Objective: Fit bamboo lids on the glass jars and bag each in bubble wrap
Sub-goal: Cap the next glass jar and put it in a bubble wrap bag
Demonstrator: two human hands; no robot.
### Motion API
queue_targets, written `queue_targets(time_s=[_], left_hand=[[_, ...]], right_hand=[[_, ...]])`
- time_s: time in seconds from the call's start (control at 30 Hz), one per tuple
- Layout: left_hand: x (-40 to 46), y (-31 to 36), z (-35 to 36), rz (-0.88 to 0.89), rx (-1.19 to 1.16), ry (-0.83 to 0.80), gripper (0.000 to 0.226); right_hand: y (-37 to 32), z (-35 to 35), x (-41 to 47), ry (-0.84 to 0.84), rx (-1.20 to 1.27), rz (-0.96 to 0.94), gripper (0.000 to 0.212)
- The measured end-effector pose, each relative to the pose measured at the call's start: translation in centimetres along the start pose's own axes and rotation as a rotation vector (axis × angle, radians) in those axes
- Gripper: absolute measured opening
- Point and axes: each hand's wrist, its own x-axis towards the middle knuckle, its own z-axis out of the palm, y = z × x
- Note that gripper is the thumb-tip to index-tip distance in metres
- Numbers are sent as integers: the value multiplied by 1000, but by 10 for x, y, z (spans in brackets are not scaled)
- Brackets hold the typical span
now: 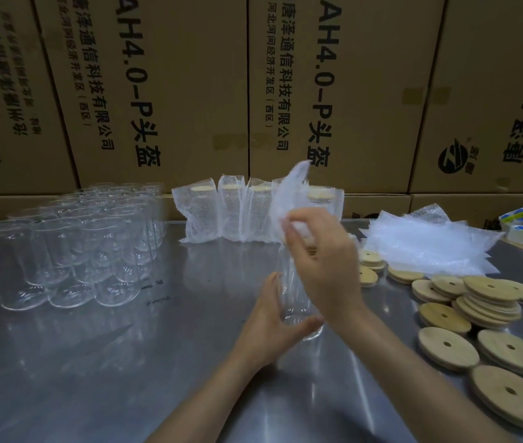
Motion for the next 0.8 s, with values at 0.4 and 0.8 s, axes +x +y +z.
queue_targets(time_s=[0.4, 0.8], left_hand=[[-5, 13, -13, 75, -55, 399, 91], [-10, 32, -15, 480, 720, 807, 73]], right_hand=[[15, 11, -27, -34, -343, -208, 12], [32, 11, -35, -113, -308, -174, 16]])
